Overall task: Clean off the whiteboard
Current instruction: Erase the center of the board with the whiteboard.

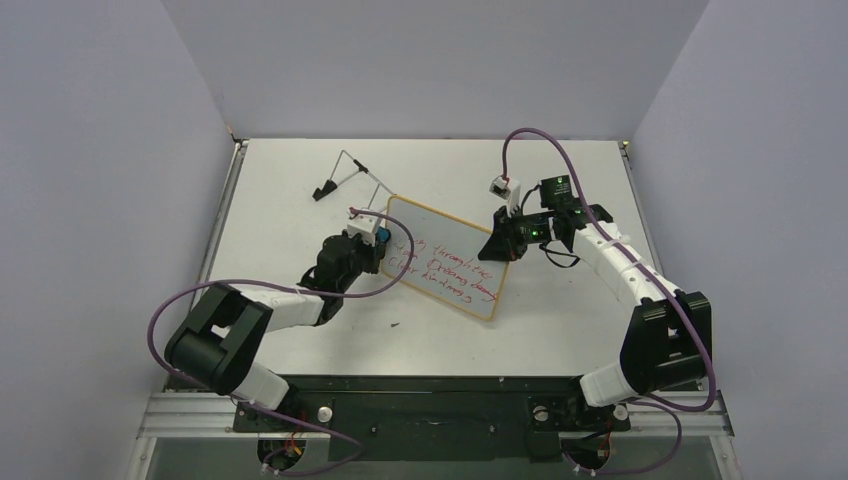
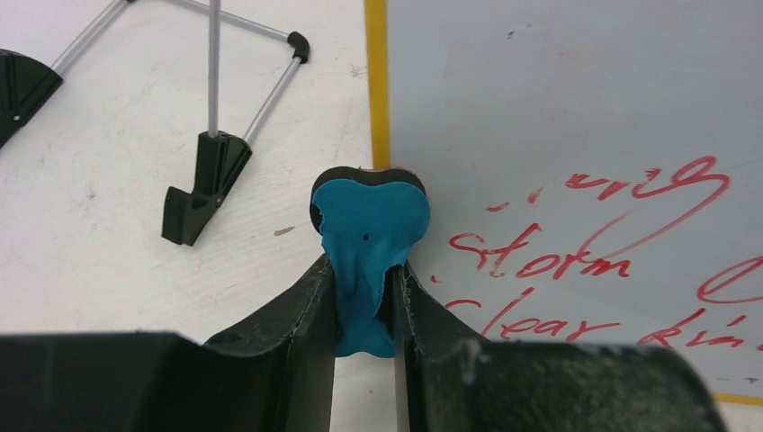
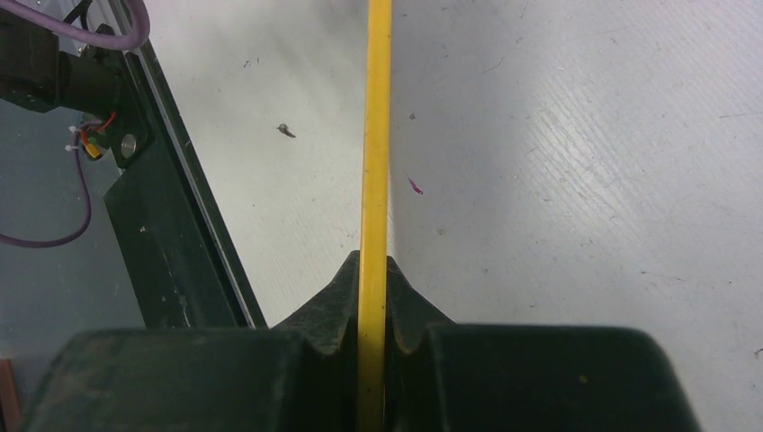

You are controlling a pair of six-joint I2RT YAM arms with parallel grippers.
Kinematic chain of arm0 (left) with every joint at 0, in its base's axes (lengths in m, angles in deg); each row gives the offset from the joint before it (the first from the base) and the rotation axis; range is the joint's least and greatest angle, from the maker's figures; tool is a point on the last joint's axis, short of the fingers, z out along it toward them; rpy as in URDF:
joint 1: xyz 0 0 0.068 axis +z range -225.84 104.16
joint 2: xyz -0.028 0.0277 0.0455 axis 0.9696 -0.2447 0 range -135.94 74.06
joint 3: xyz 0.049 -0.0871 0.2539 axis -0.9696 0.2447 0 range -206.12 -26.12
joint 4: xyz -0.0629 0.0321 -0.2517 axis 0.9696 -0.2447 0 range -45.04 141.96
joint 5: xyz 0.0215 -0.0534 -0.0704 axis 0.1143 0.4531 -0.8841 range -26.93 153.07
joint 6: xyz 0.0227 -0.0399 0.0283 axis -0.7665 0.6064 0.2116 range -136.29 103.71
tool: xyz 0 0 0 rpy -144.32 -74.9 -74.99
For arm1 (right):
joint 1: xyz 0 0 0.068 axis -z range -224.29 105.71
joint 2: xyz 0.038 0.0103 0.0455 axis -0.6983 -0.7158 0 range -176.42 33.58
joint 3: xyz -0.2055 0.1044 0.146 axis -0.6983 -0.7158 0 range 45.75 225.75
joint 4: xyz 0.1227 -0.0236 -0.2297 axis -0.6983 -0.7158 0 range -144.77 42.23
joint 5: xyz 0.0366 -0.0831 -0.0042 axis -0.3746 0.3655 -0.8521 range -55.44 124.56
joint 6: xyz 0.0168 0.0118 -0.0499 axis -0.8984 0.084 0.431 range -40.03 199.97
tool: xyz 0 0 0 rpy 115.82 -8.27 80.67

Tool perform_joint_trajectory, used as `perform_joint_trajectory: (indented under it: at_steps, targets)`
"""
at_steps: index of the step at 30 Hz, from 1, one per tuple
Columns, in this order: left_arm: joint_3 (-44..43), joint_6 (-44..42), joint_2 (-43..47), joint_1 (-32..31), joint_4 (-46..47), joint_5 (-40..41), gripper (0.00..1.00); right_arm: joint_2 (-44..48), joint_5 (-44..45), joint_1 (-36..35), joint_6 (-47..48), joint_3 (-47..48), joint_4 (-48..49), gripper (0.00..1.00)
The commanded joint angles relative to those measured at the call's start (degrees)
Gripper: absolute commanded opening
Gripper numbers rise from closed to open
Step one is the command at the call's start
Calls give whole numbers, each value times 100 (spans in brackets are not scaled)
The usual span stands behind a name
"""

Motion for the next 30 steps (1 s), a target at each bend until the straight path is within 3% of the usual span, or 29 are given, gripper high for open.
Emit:
perform_joint_trajectory:
  at_steps: [1, 6, 10, 16, 25, 30]
  targets:
    - [-57, 72, 46, -286, 499, -586, 0, -42, 119, -114, 216, -34, -189, 0]
    - [-123, 103, 61, -582, 539, -731, 0, -17, 117, -129, 232, -39, -202, 0]
    - [-139, 454, 104, -210, 416, -264, 0, 21, 125, -127, 238, -39, -198, 0]
    - [-305, 574, 179, 150, -41, -338, 0, 34, 122, -136, 251, -37, -200, 0]
    - [-132, 284, 40, -442, 441, -1035, 0, 34, 139, -155, 300, -30, -230, 0]
    - [-93, 358, 30, -545, 525, -918, 0, 39, 130, -161, 328, -29, -252, 0]
